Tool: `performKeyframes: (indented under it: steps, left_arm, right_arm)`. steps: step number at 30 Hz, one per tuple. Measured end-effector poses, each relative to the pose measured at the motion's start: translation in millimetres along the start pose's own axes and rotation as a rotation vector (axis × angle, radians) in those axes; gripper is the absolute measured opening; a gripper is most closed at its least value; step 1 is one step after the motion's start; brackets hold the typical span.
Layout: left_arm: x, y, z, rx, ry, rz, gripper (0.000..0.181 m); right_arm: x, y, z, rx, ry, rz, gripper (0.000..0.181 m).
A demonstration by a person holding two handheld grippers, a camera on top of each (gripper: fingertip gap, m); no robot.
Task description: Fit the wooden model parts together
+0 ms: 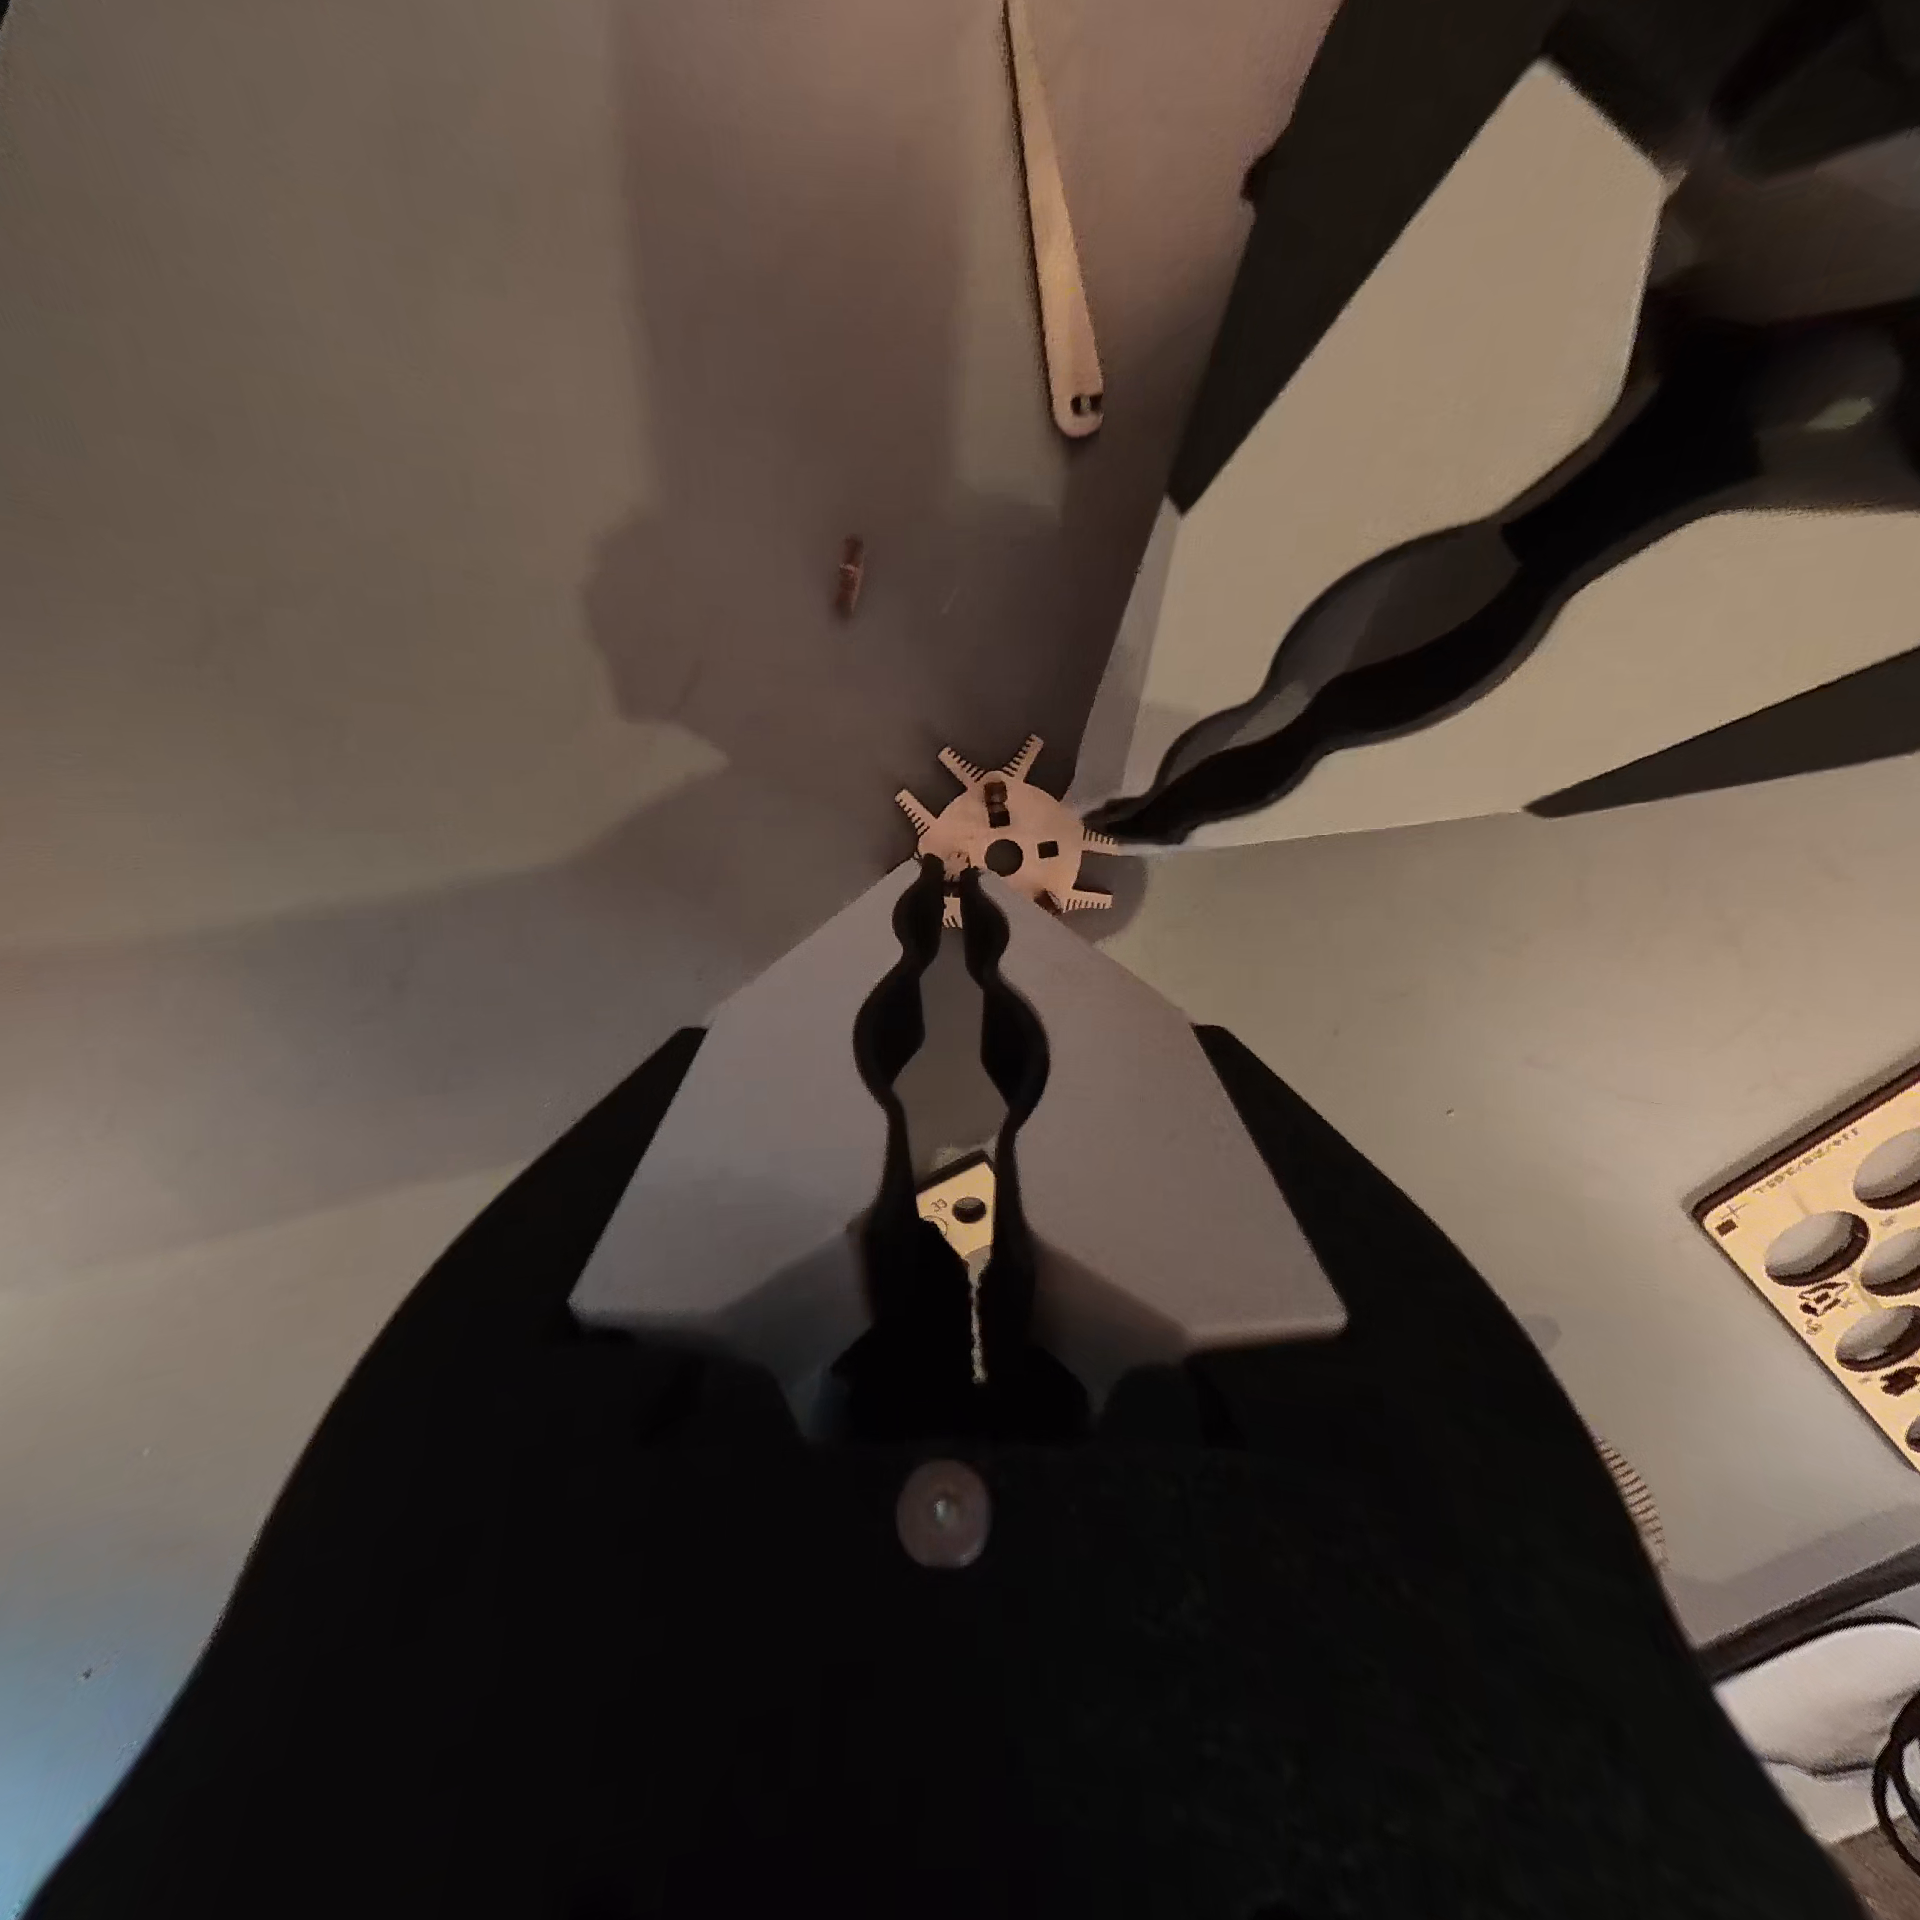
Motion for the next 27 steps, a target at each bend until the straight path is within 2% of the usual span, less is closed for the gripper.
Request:
performKeyframes:
  steps: [2,12,18,20,22,27]
  left_arm:
    - [-3.4,-0.2,-0.3,0.002,-0.017,-0.017,0.0]
    - [-0.8,2.1,-3.2,0.001,-0.037,-0.018,0.008]
    - [-2.7,1.4,-2.7,0.0,-0.068,-0.023,0.003]
    - [-3.9,2.2,-3.5,0.0,-0.067,-0.035,0.012]
    - [-4.6,2.8,-4.3,0.002,-0.059,-0.047,0.013]
    - [-4.4,-1.3,-4.9,0.024,-0.076,-0.038,0.006]
  right_arm:
    - [0.0,0.1,0.1,0.012,0.011,-0.001,0.002]
    - [0.4,-0.3,-0.9,-0.026,-0.015,0.002,0.002]
    - [0.3,-0.4,-1.3,-0.053,-0.033,0.008,0.002]
    - [0.4,-0.6,-1.5,-0.067,-0.038,0.005,0.002]
    - [0.6,-0.6,-1.9,-0.078,-0.041,0.0,0.002]
    - [0.5,-0.7,-1.9,-0.082,-0.041,0.003,0.002]
Point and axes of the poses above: each gripper's, where its closed fingertips meet, y back along the fingers, z out of its top, x = y × z across the jaws, the point moved 1 cm from there along y, back along the fingers, and after that the axes turned 6 degrees about x, right-handed, at the moved point
